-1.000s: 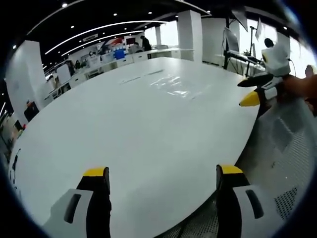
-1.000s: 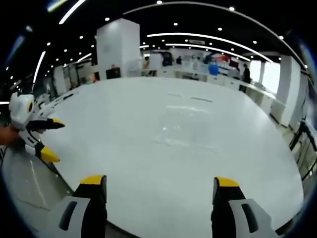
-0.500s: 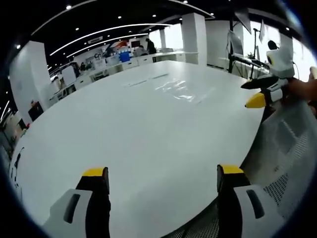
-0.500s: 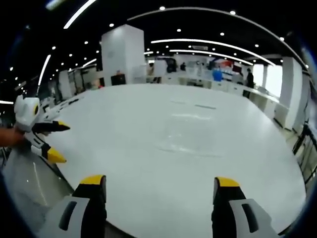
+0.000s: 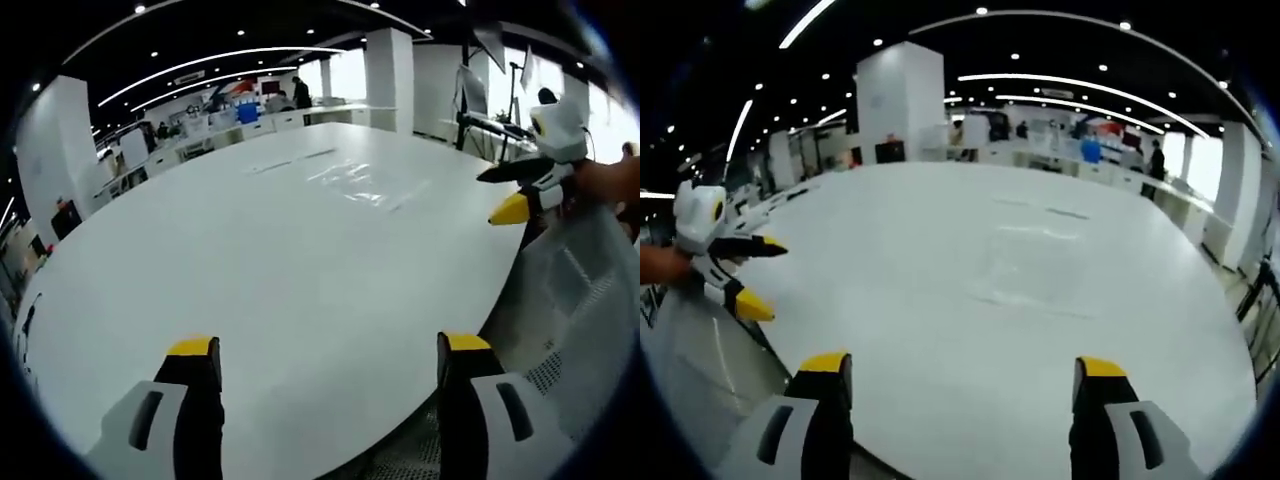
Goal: Open the resealable bag by pulling the two sides of the seal apart until the entire bag opening is separated and visibly accessible.
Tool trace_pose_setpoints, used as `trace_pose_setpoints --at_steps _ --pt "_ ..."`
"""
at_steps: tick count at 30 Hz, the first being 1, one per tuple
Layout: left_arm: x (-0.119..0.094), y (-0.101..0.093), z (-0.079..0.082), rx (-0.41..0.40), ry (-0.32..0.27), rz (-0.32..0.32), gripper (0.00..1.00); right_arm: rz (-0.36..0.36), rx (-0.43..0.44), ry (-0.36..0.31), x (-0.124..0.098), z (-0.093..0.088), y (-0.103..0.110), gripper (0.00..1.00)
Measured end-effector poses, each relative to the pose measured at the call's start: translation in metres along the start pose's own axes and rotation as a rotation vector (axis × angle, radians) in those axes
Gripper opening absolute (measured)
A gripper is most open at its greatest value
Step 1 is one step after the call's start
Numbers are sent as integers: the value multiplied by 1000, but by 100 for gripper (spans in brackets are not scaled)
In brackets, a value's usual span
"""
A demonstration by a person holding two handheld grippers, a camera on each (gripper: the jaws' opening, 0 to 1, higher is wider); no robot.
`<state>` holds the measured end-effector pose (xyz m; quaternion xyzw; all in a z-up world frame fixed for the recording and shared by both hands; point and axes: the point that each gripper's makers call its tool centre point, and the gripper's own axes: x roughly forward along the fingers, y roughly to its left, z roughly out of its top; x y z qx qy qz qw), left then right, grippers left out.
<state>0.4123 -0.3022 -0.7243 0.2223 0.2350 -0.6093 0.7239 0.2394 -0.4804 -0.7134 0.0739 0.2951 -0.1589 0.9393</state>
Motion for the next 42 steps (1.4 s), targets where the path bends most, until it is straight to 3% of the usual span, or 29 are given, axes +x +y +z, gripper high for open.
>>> trace_pose_setpoints --at_steps 3,8,13,20,25,30,42 --pt "1 -1 1 -1 -2 -9 87 11 45 -11 3 3 -10 90" --pt "0 -2 0 -24 8 -23 89 38 42 -19 8 9 -18 90" --pt "0 -5 1 11 22 -40 90 94 -27 -16 16 19 -20 90" --pt "-2 -9 3 14 49 -76 90 181 -150 42 40 22 -22 88" --pt "0 -10 8 35 50 -77 90 208 -125 41 56 29 -32 85" --pt "1 -7 16 55 41 -81 89 227 -163 109 73 19 -41 84" --pt "0 -2 20 43 46 -75 88 254 -188 196 106 8 -51 82"
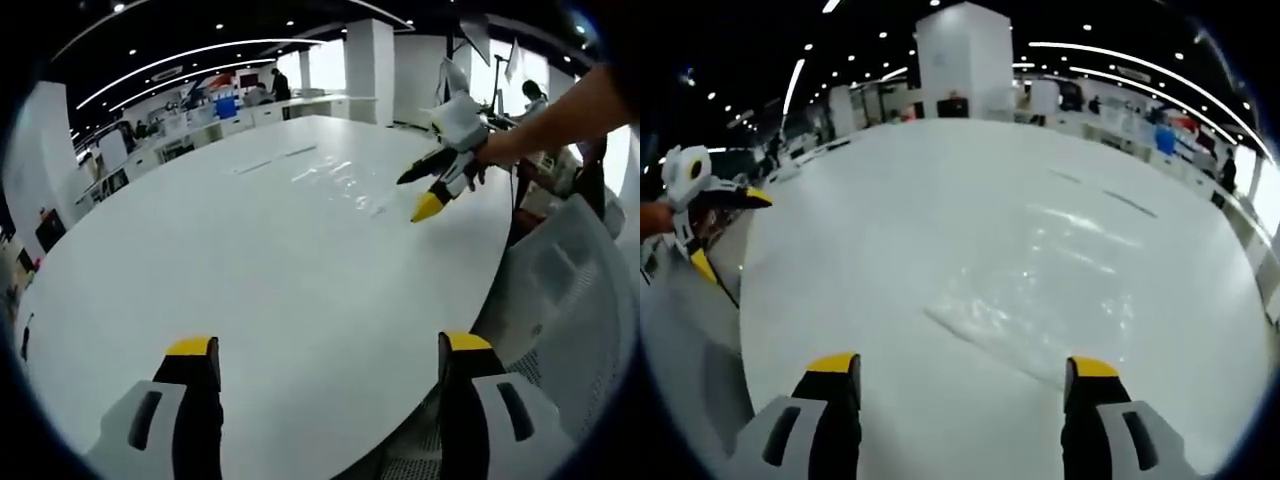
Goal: Open the resealable bag by pulling the two sides of the seal apart until the entire bag opening is separated and visibly accessible.
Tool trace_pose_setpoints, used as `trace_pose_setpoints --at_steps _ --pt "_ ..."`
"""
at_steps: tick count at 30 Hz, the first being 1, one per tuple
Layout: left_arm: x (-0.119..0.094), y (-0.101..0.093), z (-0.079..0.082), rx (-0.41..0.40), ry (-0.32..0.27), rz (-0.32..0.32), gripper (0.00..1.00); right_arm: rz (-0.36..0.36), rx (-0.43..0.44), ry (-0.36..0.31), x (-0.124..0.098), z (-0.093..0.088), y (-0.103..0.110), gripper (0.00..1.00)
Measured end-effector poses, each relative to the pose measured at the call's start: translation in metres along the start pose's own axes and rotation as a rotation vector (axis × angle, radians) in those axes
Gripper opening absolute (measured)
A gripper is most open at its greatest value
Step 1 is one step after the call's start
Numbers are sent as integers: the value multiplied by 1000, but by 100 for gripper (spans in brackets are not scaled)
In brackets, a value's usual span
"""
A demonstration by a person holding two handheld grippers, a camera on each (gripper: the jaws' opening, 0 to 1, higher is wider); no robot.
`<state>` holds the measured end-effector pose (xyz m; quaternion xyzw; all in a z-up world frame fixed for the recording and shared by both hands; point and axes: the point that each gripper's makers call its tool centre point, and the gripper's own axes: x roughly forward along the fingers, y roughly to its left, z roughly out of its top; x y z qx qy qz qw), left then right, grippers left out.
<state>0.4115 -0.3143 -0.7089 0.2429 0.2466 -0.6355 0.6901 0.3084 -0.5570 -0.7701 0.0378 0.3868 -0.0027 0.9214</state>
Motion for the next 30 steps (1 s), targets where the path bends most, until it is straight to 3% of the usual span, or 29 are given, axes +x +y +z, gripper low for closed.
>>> trace_pose_setpoints --at_steps 8,12,15,16,20,24,30 --pt "-2 4 0 3 3 2 87 60 42 18 7 -1 11 73" --pt "0 5 2 2 2 1 87 126 36 3 13 8 34 68" --pt "1 7 5 3 -4 6 87 156 17 19 15 10 41 52" --pt "1 7 7 1 -7 7 87 156 25 30 14 11 39 46" --pt "1 9 7 9 -8 14 87 127 48 14 12 14 27 46" --pt "-2 9 5 6 -9 14 86 88 -16 46 7 8 12 41" --pt "-4 11 0 -7 0 19 86 91 -108 103 7 -5 7 26"
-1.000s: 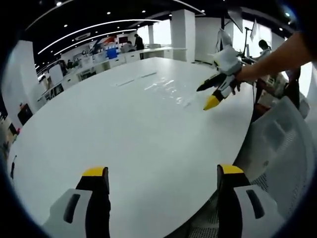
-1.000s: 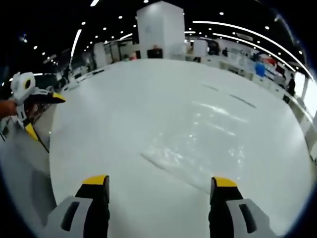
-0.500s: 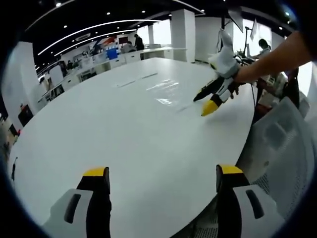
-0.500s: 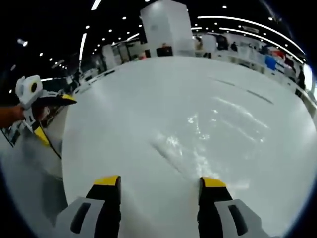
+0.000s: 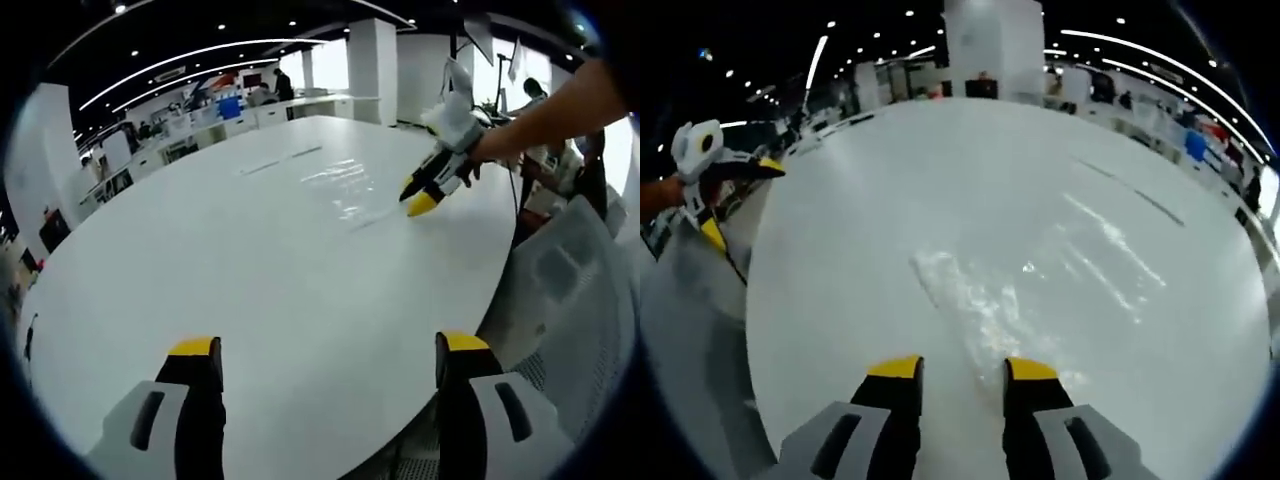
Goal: Open the resealable bag by pulling the two sides of the seal apart until the entire bag opening is separated and visibly accessible.
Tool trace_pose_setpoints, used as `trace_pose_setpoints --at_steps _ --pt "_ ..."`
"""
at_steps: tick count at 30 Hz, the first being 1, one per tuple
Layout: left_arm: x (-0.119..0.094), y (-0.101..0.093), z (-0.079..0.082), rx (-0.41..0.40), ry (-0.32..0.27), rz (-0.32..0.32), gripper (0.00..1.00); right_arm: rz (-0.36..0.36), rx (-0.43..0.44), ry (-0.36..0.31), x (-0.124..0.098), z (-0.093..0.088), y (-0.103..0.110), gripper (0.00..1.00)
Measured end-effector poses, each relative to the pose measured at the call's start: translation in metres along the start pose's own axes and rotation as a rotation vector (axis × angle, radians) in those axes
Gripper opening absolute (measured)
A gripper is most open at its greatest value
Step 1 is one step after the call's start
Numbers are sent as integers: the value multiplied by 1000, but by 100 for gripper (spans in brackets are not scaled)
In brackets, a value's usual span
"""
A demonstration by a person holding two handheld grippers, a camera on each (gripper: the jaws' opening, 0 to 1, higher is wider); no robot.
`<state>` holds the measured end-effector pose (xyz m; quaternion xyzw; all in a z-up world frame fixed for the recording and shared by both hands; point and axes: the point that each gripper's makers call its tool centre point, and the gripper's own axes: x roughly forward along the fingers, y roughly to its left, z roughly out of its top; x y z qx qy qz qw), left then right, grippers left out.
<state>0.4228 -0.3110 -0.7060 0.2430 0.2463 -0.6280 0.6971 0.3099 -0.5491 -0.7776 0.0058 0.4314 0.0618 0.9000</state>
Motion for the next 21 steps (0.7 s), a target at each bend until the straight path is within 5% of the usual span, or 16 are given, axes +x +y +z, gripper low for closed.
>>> trace_pose_setpoints --at_steps 6,10,21 --pt "0 -1 -3 12 13 -6 85 -2 -21 6 4 2 -3 8" --pt "0 3 -1 12 12 -2 85 -2 -165 27 4 1 -1 7" --pt "4 0 4 22 13 -12 83 62 -233 42 2 0 8 0"
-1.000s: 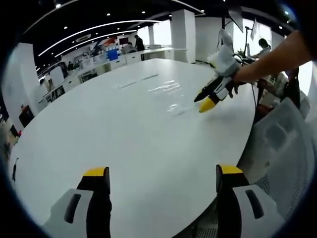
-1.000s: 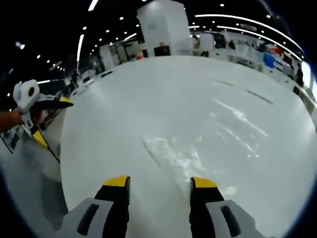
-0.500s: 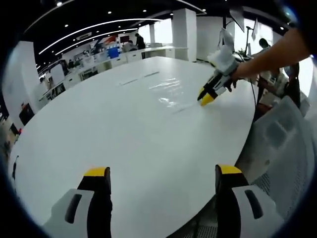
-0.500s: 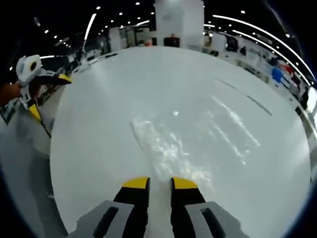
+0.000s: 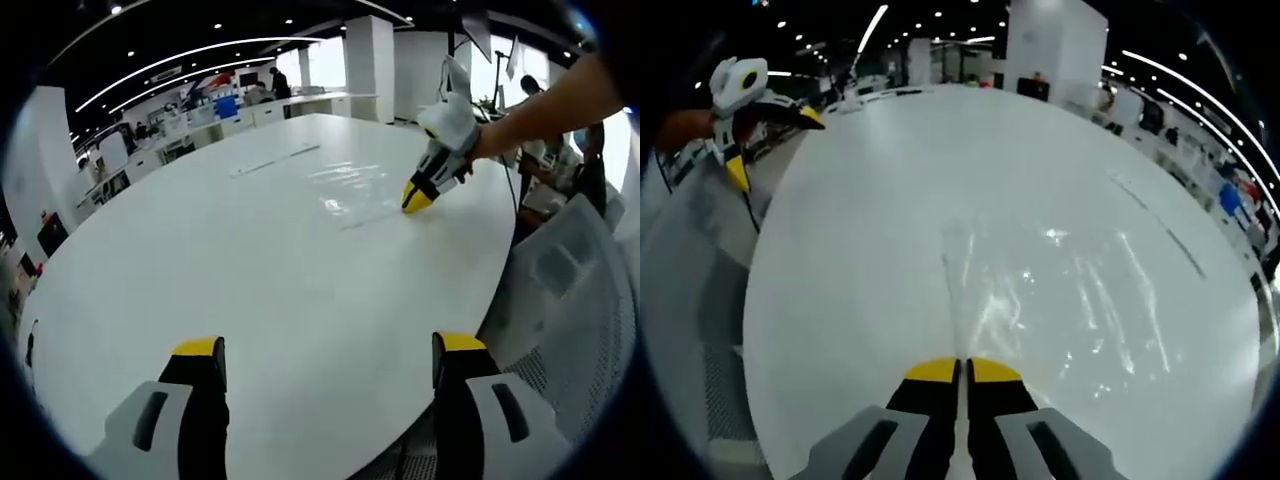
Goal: Open the resealable bag by pulling the two sides of the seal apart until the entire bag opening is separated and visibly accessible.
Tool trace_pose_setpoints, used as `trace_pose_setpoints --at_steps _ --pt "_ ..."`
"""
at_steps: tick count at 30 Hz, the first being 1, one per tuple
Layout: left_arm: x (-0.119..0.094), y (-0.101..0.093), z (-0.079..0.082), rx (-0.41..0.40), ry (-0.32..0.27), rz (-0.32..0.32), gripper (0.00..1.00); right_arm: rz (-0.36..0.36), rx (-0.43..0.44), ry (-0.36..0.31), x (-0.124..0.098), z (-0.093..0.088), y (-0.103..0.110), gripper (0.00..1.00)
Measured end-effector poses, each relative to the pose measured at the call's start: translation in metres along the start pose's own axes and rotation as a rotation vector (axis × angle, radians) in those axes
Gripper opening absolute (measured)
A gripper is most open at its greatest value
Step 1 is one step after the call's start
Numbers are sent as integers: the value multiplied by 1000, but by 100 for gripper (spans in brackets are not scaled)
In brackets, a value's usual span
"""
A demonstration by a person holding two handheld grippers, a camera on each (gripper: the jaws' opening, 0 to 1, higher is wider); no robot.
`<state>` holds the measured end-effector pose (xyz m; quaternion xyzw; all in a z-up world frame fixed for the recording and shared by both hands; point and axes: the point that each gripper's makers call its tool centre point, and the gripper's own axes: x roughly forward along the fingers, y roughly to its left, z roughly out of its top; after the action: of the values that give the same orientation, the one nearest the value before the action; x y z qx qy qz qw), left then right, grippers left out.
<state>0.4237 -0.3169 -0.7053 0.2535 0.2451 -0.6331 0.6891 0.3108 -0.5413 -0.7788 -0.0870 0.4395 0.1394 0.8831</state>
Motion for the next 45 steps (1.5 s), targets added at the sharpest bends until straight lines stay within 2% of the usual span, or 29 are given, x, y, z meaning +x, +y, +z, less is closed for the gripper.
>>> trace_pose_setpoints --at_steps 2,6,9,17,21,33,37,45 --pt "1 -1 1 10 1 -4 83 25 -11 -15 -3 4 3 0" --pt "3 -2 3 23 3 -12 82 80 -47 29 -5 -4 17 0" --pt "6 -3 4 38 9 -19 82 105 -39 20 -8 -3 25 0" --pt "12 -9 9 65 6 -47 80 187 -65 -34 -20 18 47 0" --pt "15 -12 11 72 6 -61 79 231 -110 -54 -26 30 60 0" --pt "16 -8 17 87 -2 -71 78 309 -211 -47 -43 54 76 0" --pt "17 -10 24 109 -21 -80 75 329 -251 -39 -48 58 83 0" --pt "26 -22 34 203 -26 -113 62 408 -248 -31 -52 62 97 0"
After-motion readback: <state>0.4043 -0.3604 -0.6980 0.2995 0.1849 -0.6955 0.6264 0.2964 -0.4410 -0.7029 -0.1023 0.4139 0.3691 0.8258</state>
